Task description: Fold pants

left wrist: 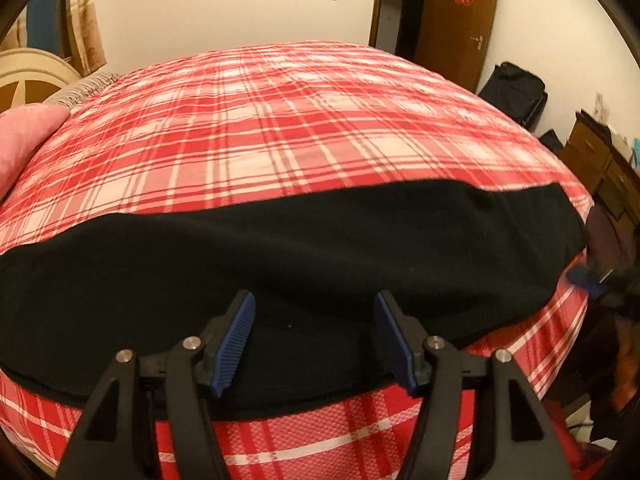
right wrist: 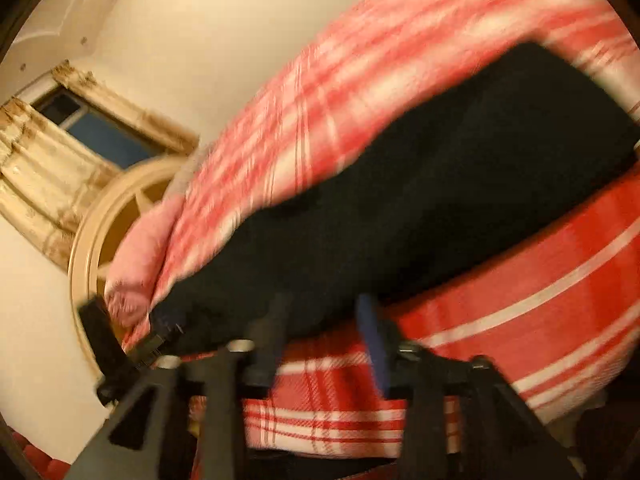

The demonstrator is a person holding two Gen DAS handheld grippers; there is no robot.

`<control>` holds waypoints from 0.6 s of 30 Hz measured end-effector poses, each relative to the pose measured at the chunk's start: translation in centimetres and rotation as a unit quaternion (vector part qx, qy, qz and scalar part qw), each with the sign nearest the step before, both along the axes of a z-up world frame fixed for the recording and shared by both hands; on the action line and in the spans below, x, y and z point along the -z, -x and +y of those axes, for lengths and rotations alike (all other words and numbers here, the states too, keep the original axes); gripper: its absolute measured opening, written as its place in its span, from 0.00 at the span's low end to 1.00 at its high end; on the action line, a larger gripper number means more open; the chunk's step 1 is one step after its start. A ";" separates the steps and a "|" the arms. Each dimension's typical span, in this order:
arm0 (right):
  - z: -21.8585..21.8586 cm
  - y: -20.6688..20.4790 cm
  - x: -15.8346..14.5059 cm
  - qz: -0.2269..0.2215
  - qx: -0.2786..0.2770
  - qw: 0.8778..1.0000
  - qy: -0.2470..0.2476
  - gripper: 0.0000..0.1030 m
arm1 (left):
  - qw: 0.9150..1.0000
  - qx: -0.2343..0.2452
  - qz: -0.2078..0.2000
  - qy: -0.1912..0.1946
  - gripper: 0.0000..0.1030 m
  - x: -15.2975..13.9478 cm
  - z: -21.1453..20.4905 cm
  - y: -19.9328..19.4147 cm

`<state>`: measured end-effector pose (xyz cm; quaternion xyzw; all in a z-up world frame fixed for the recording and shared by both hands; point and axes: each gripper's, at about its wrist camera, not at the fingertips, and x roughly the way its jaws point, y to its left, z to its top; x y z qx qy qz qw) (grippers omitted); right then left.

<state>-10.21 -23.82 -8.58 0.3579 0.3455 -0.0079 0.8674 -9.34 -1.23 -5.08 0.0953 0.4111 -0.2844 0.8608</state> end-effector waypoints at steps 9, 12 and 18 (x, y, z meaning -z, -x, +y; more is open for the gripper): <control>-3.8 -2.7 -3.9 0.050 0.090 0.963 0.249 0.46 | 1.000 -0.003 -0.002 -0.028 0.67 1.3 -1.8 0.3; -5.8 -6.0 -2.2 0.126 0.086 0.935 0.321 0.46 | 0.999 -0.006 -0.006 -0.035 0.68 1.3 -2.0 0.3; -11.0 -7.4 -0.1 0.164 0.150 0.930 0.294 0.47 | 0.998 -0.023 -0.018 -0.051 0.78 1.7 -0.5 0.0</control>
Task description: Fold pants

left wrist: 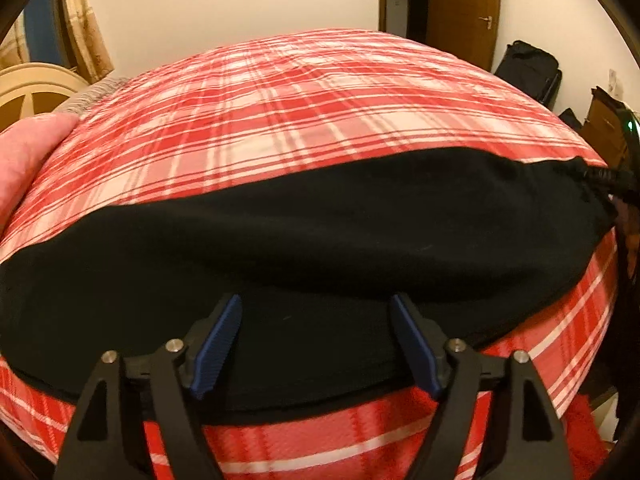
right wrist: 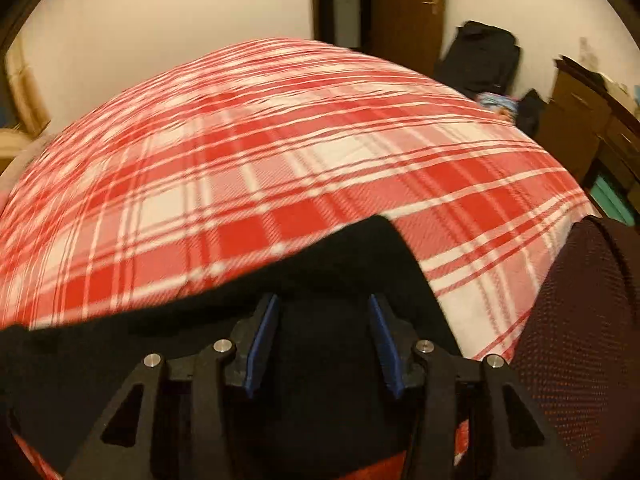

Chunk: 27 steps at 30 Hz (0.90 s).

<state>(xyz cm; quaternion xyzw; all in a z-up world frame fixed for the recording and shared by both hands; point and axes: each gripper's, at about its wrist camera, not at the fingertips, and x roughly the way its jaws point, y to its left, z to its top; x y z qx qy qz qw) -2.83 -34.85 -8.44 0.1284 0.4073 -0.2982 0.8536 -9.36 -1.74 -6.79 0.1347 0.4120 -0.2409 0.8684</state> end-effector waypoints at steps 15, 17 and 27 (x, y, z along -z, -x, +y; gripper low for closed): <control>20.6 -1.4 -4.9 -0.106 -0.383 0.914 -0.081 0.48 | 0.979 -0.189 -0.082 0.012 0.79 -3.3 13.1 -5.1; 24.1 -2.7 -3.8 -0.095 -0.429 0.892 -0.108 0.48 | 0.973 -0.217 -0.081 0.000 0.79 -2.5 14.1 -6.5; 30.8 -4.8 -0.6 0.007 -0.535 0.830 -0.157 0.52 | 0.964 -0.262 -0.043 -0.011 0.83 0.3 18.8 -6.5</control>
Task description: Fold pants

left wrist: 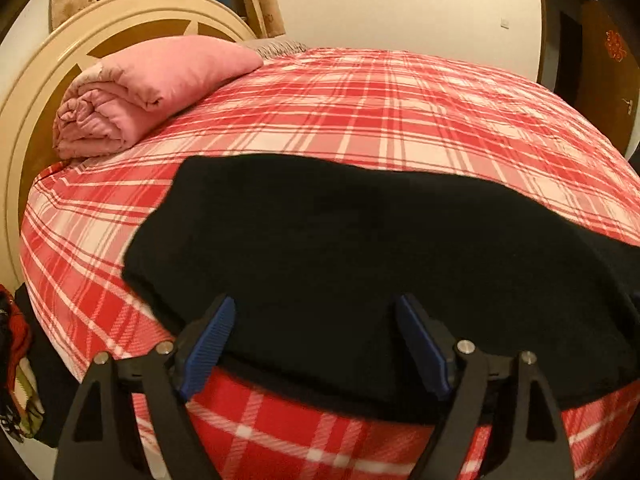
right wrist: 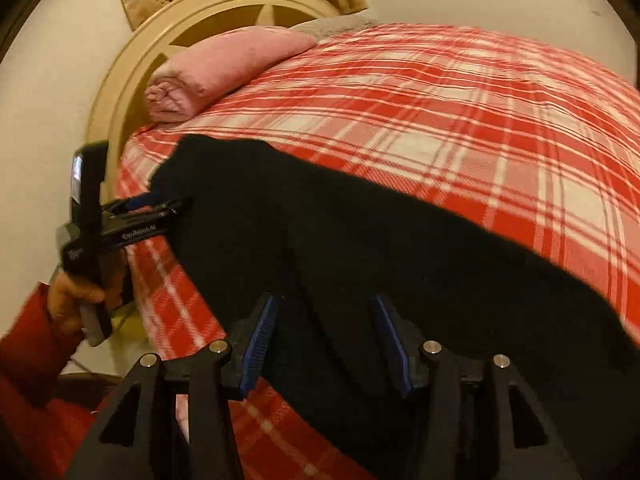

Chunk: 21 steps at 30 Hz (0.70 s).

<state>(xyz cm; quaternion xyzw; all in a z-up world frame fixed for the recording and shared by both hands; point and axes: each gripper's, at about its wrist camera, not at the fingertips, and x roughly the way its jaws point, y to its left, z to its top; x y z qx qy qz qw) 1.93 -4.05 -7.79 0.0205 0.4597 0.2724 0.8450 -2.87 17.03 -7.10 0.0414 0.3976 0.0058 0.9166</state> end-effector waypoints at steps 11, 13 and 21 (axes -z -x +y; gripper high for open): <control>-1.8 -10.3 0.2 0.060 -0.034 0.997 -0.044 0.59 | 0.996 -0.085 -0.012 0.026 0.83 -0.7 3.2 -4.1; -1.3 -10.5 1.3 0.095 -0.049 0.993 -0.058 0.59 | 0.996 -0.085 -0.003 0.025 0.83 0.2 3.4 -3.4; 0.6 -6.9 -0.7 0.087 -0.129 0.982 -0.104 0.59 | 0.995 -0.086 0.002 0.051 0.84 0.7 3.9 -2.6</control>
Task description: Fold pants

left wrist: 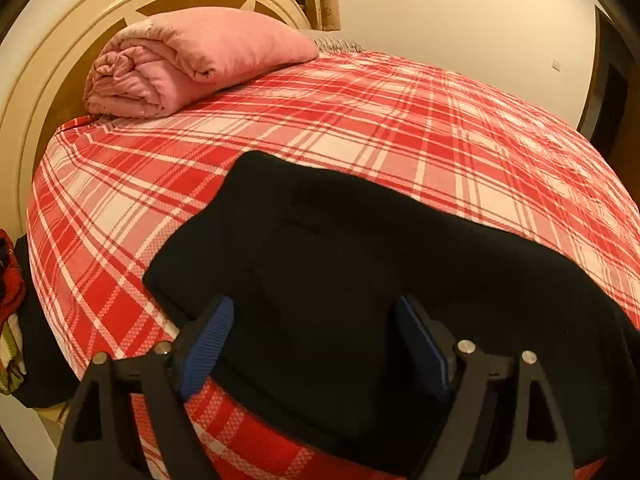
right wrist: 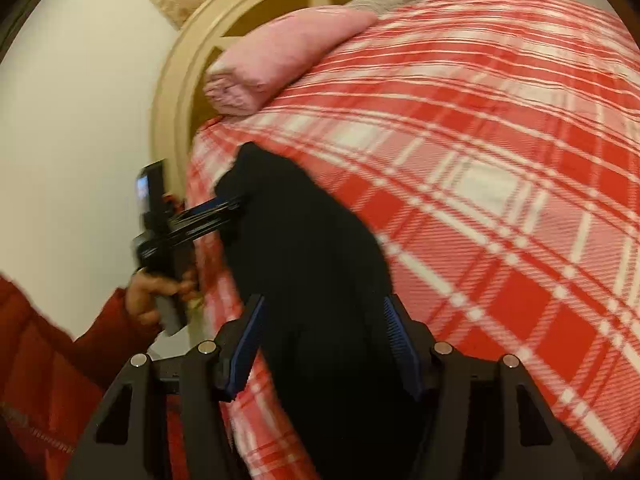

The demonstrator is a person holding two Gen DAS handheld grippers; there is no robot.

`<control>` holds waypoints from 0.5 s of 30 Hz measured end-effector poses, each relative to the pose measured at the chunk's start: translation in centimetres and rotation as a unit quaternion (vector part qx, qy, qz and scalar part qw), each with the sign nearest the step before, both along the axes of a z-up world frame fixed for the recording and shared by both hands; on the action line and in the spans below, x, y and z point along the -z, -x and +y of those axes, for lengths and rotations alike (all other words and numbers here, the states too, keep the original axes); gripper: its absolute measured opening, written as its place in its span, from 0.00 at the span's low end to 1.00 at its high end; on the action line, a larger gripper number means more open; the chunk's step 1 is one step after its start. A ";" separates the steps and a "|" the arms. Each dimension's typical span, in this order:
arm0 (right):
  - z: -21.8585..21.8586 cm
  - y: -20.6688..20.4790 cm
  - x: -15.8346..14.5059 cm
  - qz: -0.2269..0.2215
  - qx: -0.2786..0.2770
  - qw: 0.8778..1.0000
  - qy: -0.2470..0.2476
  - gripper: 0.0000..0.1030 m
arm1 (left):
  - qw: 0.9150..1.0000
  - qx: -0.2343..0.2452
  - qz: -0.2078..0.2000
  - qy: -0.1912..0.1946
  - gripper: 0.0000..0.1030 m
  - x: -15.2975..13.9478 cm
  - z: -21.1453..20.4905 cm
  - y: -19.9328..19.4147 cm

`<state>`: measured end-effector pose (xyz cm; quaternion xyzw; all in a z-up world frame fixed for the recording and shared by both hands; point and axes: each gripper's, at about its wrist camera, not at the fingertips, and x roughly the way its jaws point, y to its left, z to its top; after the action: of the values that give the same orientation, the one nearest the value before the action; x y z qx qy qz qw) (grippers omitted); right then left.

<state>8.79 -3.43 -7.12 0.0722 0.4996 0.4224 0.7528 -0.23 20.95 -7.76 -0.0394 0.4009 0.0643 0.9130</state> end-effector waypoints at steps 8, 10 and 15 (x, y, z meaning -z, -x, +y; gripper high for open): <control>1.5 -2.9 1.5 -0.002 0.021 1.000 -0.006 0.59 | 1.000 -0.007 -0.004 0.007 0.84 0.1 0.1 0.1; 2.0 -3.4 1.4 -0.007 0.021 1.000 -0.003 0.59 | 1.000 -0.008 -0.001 0.009 0.84 0.1 0.2 0.0; 3.2 -4.4 1.6 -0.039 0.031 0.998 0.041 0.59 | 1.000 -0.007 -0.005 0.009 0.84 0.1 0.1 0.1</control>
<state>13.15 -0.19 -8.72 0.0398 0.4842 0.3807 0.7868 -0.38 21.07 -7.91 -0.0510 0.3969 0.0672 0.9140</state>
